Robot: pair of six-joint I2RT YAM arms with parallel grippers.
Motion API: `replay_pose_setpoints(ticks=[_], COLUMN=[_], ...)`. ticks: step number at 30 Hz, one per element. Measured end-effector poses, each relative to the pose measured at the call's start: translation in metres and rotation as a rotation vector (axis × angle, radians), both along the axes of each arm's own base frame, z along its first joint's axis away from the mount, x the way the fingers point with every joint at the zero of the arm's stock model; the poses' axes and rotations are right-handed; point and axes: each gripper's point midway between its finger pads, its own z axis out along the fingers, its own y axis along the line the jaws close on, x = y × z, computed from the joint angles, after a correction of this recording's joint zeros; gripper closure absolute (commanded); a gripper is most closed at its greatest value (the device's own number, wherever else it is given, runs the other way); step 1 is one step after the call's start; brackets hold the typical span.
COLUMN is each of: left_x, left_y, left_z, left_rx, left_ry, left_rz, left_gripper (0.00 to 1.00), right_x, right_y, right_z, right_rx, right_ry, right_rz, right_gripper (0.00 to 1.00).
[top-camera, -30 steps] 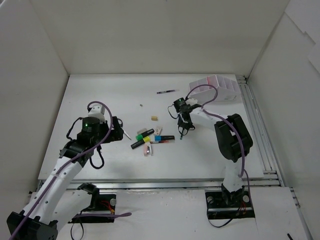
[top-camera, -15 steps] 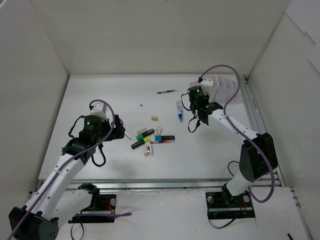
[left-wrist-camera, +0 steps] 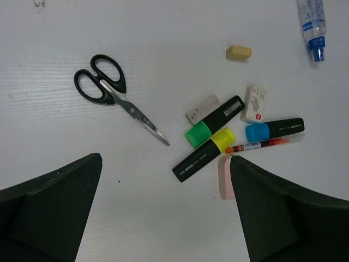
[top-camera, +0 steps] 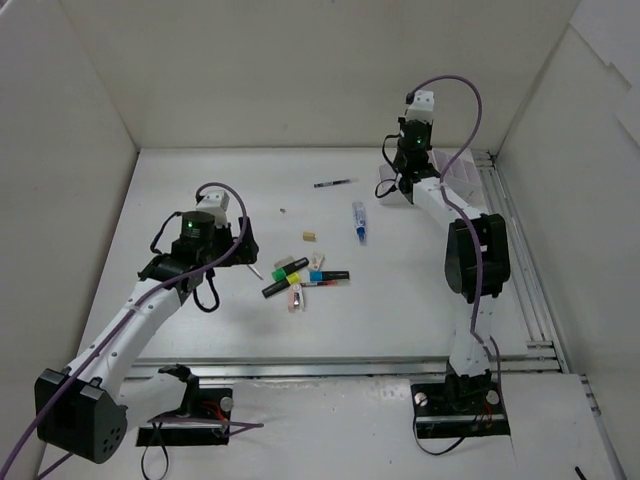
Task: Sort the stationery into containers
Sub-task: Place the pen in the storage box.
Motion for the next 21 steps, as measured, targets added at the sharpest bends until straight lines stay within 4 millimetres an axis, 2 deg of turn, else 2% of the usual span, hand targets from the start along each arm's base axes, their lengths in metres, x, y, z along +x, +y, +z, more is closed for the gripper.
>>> replay_pose_setpoints(ticks=[3, 7, 11, 14, 17, 20, 21], left_x=[0.009, 0.024, 0.037, 0.049, 0.064, 0.076, 0.082], left_y=[-0.003, -0.007, -0.011, -0.018, -0.028, -0.037, -0.041], left_z=[0.003, 0.006, -0.001, 0.0, 0.008, 0.019, 0.024], left_rx=[0.009, 0.022, 0.039, 0.047, 0.055, 0.078, 0.089], left_ry=[-0.006, -0.017, -0.003, 0.0, -0.027, -0.069, -0.087], left_rz=[-0.02, -0.052, -0.096, -0.148, -0.215, -0.294, -0.323], left_gripper=[0.01, 0.01, 0.01, 0.01, 0.01, 0.01, 0.0], right_x=[0.024, 0.04, 0.044, 0.043, 0.035, 0.025, 0.022], right_y=[-0.016, -0.04, -0.053, -0.05, -0.044, -0.039, -0.039], right_z=[-0.019, -0.052, -0.07, -0.079, -0.103, -0.124, -0.126], right_rx=[-0.04, -0.065, -0.056, -0.038, -0.025, -0.006, -0.006], right_ry=[0.007, 0.045, 0.069, 0.065, 0.105, 0.149, 0.152], right_rz=[-0.008, -0.018, -0.001, 0.031, 0.064, 0.086, 0.085], right_gripper=[1.0, 0.99, 0.97, 0.92, 0.88, 0.62, 0.47])
